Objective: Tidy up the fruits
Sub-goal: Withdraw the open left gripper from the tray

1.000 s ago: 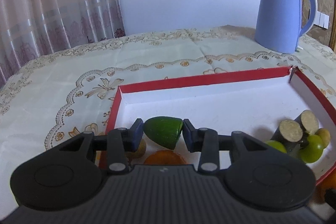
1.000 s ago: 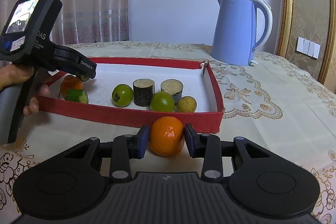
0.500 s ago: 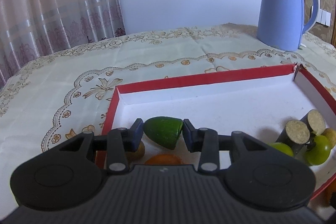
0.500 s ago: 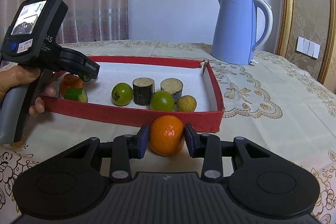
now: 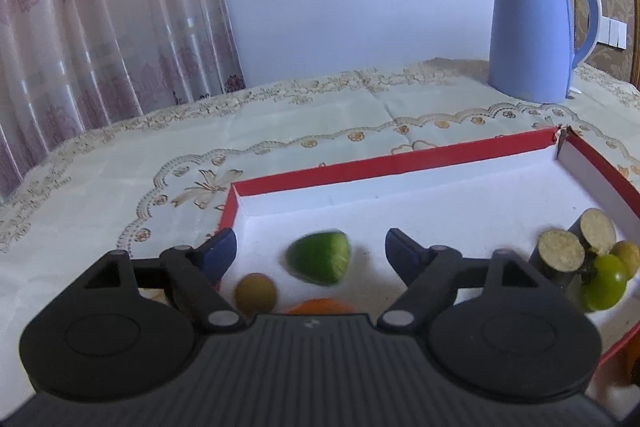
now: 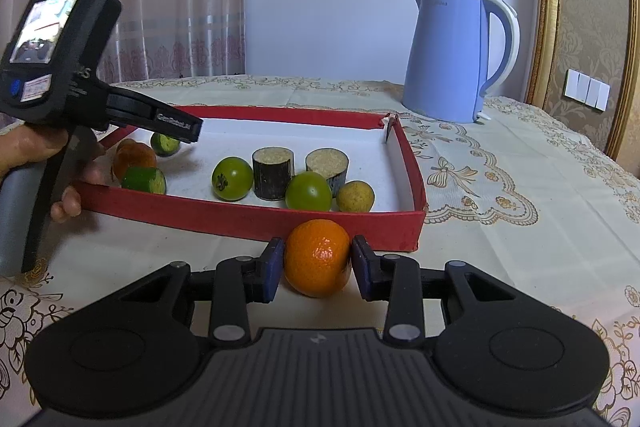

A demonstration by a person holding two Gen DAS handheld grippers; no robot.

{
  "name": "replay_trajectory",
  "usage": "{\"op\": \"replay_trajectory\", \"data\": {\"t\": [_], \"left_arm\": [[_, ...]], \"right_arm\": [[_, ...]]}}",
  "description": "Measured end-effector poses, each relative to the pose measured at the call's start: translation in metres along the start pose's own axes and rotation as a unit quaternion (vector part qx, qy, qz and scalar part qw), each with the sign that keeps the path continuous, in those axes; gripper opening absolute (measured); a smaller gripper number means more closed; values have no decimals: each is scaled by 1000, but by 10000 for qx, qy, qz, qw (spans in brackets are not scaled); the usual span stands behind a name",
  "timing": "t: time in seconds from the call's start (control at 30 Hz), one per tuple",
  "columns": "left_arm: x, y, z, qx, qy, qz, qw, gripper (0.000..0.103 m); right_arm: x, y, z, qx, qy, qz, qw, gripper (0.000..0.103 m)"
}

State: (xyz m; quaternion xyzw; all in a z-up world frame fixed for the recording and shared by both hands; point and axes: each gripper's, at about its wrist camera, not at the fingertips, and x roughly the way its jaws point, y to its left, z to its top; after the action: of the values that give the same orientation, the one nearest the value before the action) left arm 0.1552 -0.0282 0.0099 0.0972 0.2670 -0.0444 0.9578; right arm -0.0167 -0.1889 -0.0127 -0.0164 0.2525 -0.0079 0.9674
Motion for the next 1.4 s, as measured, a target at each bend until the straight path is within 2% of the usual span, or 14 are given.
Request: {"op": "replay_trajectory", "data": {"t": [0.4,0.87,1.0,1.4], "left_arm": [[-51,11,-10,-83,-186,-165,9997,86],[-103,31,-60,-523,-142,-454,9975,89],[-106,34,-72,-539,-76,-522,9971,89],[-88,24,-81,-532,162,-543,9970,89]], "right_arm": [[1,0,0,10,5,4,10000,35],[0,1,0,-72,5,-46,10000,36],[0,2,0,-61,3,-42,10000,36],[-1,4,1,-119,-1,-82,9999,36]]}}
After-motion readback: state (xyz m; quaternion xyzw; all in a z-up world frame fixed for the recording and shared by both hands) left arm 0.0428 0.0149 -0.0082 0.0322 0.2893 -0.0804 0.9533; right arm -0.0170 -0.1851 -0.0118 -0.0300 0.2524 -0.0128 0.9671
